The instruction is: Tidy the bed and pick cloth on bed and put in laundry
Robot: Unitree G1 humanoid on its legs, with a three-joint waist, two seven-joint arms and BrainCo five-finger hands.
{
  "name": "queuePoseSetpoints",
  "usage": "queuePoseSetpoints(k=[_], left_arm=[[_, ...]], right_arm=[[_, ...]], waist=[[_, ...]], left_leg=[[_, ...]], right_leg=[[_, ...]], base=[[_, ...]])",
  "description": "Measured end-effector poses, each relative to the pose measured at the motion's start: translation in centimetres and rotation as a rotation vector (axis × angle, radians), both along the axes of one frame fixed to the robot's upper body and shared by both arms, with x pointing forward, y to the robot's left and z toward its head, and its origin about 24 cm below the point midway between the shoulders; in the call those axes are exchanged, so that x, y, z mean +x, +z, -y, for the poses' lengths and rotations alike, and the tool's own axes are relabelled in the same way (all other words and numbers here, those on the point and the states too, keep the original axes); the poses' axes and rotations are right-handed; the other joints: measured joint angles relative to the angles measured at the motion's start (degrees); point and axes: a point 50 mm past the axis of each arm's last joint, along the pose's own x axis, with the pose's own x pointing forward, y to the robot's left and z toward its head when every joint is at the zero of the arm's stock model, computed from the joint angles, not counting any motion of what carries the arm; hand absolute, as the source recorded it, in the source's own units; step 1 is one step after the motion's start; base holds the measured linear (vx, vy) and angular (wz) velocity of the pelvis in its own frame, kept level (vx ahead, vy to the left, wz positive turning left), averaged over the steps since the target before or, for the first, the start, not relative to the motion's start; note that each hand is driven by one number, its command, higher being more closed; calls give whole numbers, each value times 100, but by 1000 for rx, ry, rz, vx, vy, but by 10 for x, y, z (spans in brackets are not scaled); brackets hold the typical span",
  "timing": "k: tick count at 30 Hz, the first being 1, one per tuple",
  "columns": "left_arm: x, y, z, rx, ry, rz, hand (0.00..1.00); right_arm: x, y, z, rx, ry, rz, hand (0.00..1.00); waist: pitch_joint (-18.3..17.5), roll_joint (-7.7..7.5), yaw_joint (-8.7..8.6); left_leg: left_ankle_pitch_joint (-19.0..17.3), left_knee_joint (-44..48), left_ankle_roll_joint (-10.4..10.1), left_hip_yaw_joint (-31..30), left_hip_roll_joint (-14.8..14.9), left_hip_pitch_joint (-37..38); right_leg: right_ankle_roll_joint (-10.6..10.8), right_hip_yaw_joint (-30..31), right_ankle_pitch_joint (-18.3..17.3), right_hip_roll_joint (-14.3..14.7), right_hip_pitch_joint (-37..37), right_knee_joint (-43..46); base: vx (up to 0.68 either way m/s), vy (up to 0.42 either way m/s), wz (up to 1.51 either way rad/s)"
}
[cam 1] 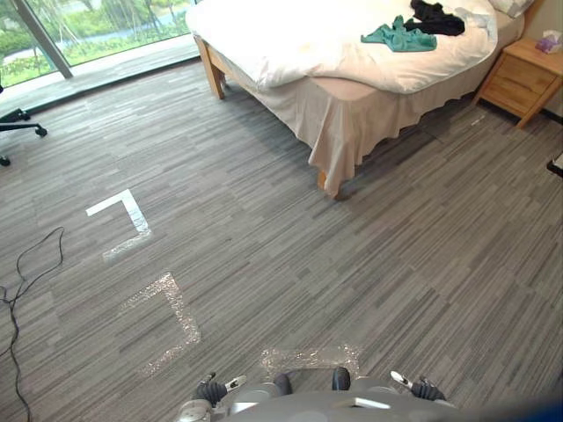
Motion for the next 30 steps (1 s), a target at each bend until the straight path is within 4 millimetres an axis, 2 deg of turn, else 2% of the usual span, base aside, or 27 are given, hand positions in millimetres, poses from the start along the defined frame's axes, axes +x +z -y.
queuePoseSetpoints(k=[3,14,22,25,27,29,30], left_arm=[[-1,0,2,-4,0,-1,0],[-4,-1,2,-6,-1,-10,0],[-4,-1,2,-6,-2,-10,0],[0,-1,2,-7,-4,-1,0],[3,0,2,-7,0,6,0],[5,0,2,-15,15,13,0],[6,0,2,-14,15,14,0]], right_arm=[[-4,0,1,-1,-11,-8,0],[-4,0,1,-3,-4,-9,0],[-2,0,1,-5,4,-6,0],[6,1,3,-14,18,10,0],[14,3,3,-15,18,28,0],[18,4,5,-19,-7,43,0],[18,3,5,-18,-13,42,0]], waist=[[-36,20,4],[-153,39,7],[-159,33,5],[-171,49,15],[-54,41,11],[121,102,-10],[147,102,-11]], left_leg=[[7,-102,10,-11,-11,227],[-2,-188,-10,-9,-20,342],[2,-246,-3,48,-19,250],[-12,-196,-14,239,26,-102],[-58,-152,-20,403,53,-169],[-114,-58,52,582,152,9],[-151,-60,78,624,152,100]], right_leg=[[10,-11,17,20,252,-147],[115,-21,-41,10,332,-148],[45,89,11,32,167,-147],[13,241,-216,29,-550,517],[105,271,-517,-28,-1067,1407],[261,-274,-707,-204,-1538,2672],[204,-606,-820,-357,-1651,3075]], base=[[55,-15,2],[-23,-10,0],[-45,-28,-8],[-9,-10,-35],[31,4,-32],[21,2,-23],[55,-5,-18]])
